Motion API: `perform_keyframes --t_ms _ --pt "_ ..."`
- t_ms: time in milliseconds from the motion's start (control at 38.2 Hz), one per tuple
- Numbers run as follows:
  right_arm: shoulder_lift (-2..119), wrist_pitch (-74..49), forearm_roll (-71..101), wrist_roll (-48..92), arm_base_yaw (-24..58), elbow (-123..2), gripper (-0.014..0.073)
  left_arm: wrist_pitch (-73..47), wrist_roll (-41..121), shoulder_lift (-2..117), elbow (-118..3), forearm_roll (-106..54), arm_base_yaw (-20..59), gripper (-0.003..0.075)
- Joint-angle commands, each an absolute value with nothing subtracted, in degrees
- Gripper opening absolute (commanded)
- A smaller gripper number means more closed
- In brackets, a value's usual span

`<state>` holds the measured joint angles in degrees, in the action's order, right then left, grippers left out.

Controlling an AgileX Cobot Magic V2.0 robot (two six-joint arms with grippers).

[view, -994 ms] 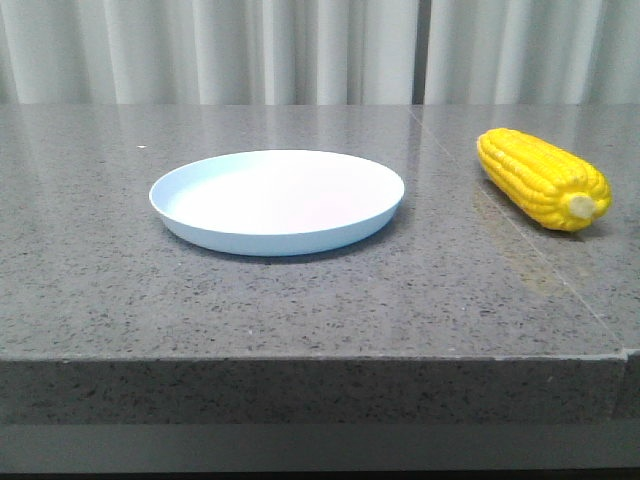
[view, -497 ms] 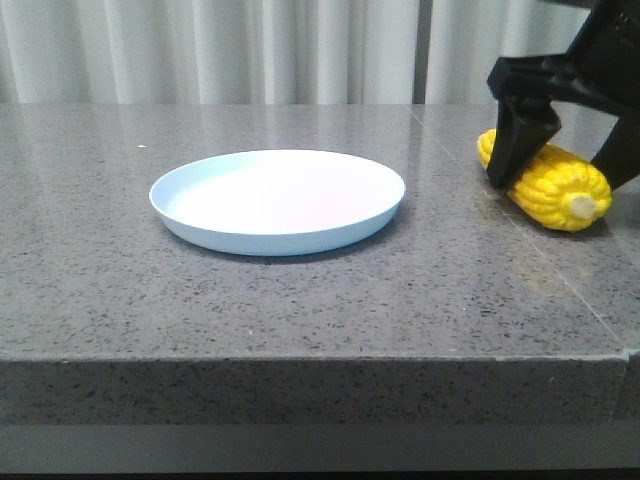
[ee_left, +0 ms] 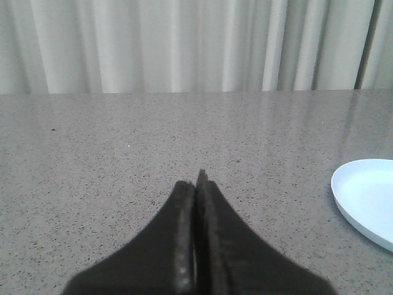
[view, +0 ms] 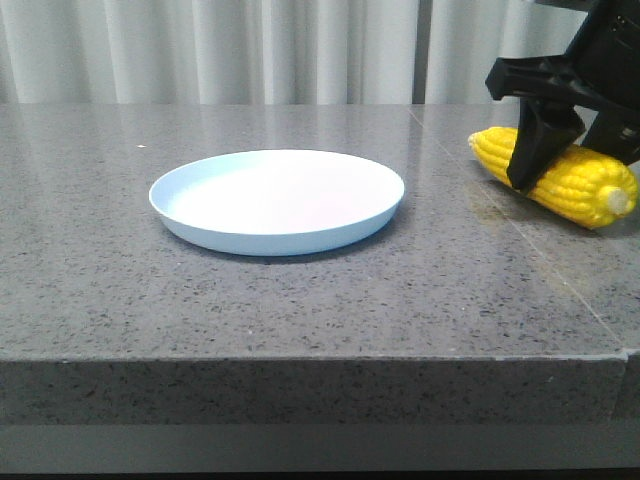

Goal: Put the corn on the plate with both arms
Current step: 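Lower the right gripper and close it around the corn cob, then lift the corn with the right gripper and carry it over the plate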

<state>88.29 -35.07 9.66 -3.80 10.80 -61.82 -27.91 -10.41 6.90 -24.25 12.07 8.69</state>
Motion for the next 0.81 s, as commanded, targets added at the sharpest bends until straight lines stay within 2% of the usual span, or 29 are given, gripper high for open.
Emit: perform_keyframes --t_ms 0,157,366,628,785 --pt "83.98 -33.78 10.26 -4.12 11.09 -64.62 0.0120 -23.09 -10.83 7.59 -25.68 12.50 8.52 -0.0020" --pt "83.11 -38.70 7.79 -9.87 14.24 -70.10 0.0116 -23.09 -10.83 7.59 -25.68 12.50 8.52 -0.0020" --pt "84.90 -40.05 -3.69 -23.49 24.72 -77.43 0.0116 -23.09 -10.83 7.59 -25.68 12.50 8.52 -0.0020" --pt "93.82 -46.29 -18.26 -37.22 39.09 -87.37 0.0116 -23.09 -10.83 7.59 -25.68 12.50 8.52 -0.0020" --pt "98.88 -47.79 -21.11 -42.30 43.11 -91.35 0.0117 -23.09 -10.83 7.59 -25.68 12.50 8.52 -0.0020"
